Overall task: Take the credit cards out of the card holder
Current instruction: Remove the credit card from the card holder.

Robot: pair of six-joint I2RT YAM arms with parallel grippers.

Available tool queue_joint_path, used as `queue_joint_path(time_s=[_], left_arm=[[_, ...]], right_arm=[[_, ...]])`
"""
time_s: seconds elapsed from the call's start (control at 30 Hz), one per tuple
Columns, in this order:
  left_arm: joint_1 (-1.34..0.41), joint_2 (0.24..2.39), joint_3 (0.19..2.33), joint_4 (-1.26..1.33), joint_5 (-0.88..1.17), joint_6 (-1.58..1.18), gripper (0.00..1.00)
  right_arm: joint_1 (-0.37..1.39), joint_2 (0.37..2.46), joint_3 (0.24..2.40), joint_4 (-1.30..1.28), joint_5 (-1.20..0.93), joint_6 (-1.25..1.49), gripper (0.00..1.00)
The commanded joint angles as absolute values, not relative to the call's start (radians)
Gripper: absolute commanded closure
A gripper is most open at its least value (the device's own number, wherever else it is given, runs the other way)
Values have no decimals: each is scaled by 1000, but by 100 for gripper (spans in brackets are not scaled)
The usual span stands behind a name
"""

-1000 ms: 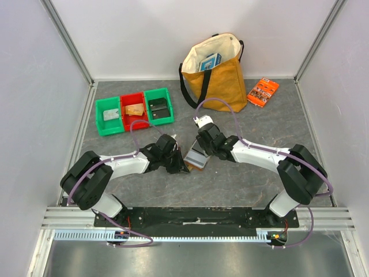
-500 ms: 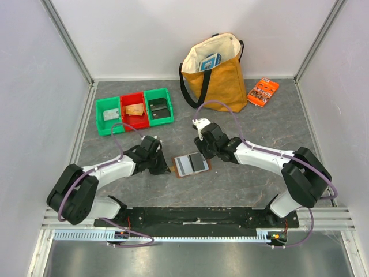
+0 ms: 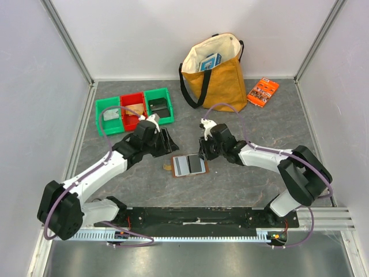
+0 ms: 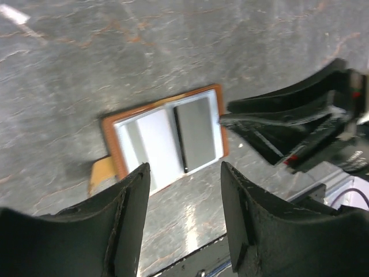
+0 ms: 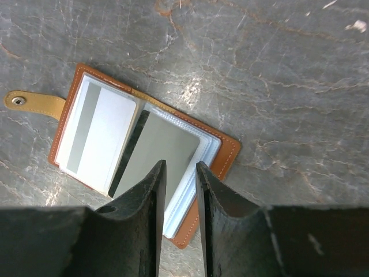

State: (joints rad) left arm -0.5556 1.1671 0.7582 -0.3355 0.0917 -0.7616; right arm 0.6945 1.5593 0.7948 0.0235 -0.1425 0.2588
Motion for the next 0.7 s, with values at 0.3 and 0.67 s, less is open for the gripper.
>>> queue_joint_path(time_s=[0.3, 0.67], left_arm=[[-607, 1454, 773, -3, 305, -894, 52], [-615, 1569, 749, 32, 270, -913, 58]], right_arm=[[634, 1631, 651, 242, -334, 396, 72], [611, 1628, 571, 250, -357, 423, 75]])
